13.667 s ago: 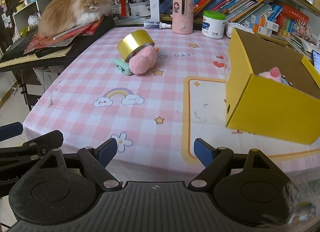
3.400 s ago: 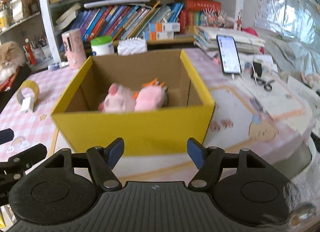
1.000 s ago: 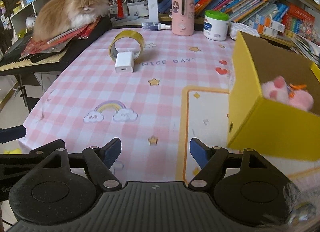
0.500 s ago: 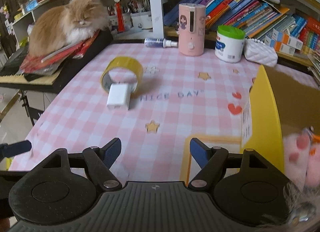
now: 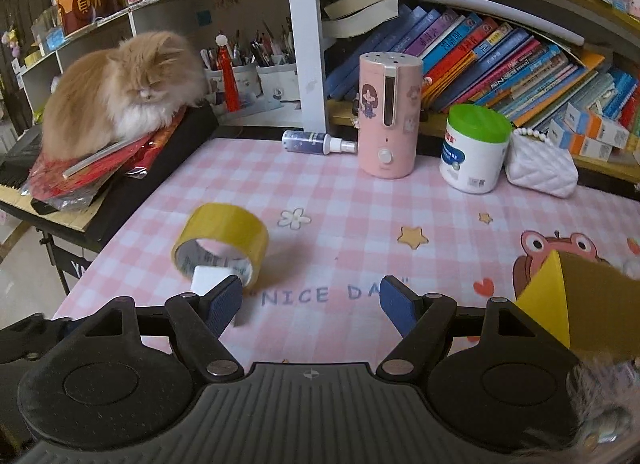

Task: Organize objects
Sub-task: 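Grasp the white charger plug with the left tool while the right tool grasps the yellow tape roll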

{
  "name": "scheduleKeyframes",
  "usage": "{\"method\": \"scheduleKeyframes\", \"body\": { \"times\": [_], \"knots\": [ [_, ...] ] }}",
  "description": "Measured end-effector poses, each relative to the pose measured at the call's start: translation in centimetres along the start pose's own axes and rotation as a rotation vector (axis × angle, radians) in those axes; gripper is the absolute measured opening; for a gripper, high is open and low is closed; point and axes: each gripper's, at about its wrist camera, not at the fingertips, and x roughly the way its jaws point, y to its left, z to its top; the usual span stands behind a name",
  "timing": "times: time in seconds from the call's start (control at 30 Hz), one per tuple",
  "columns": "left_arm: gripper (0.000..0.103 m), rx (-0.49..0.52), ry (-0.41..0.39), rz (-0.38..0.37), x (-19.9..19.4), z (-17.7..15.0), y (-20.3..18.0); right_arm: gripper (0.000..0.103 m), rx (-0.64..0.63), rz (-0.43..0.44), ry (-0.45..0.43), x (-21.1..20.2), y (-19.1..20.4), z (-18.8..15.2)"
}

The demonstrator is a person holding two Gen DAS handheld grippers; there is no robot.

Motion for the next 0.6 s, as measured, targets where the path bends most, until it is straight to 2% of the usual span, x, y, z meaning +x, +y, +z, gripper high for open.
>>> {"method": "scheduleKeyframes", "body": {
  "times": [0.1, 0.23, 0.33, 0.37, 0.4, 0.6],
  "knots": [
    [0.067, -0.013, 0.015, 0.001, 1.7, 0.5, -0.4, 0.074, -0.002, -0.003, 0.007, 0.9, -0.3, 0.5],
    [0.065, -0.038, 0.028, 0.013, 3.6, 1.0, -0.5, 0.074, -0.020, 0.000, 0.023, 2.2, -0.4, 1.0],
    [0.052, -0.037, 0.039, 0.013, 4.8, 1.4, -0.6, 0.074, -0.041, 0.003, 0.034, 3.0, -0.4, 1.3],
    [0.044, -0.038, 0.048, 0.008, 5.2, 1.4, -0.6, 0.074, -0.047, 0.006, 0.038, 3.3, -0.3, 1.5],
    [0.041, -0.039, 0.057, -0.003, 5.5, 1.3, -0.6, 0.074, -0.053, 0.010, 0.042, 3.6, -0.3, 1.6],
    [0.041, -0.039, 0.077, -0.042, 4.3, 0.3, 0.1, 0.074, -0.100, 0.062, 0.063, 5.0, 0.6, 2.1]
  ]
}}
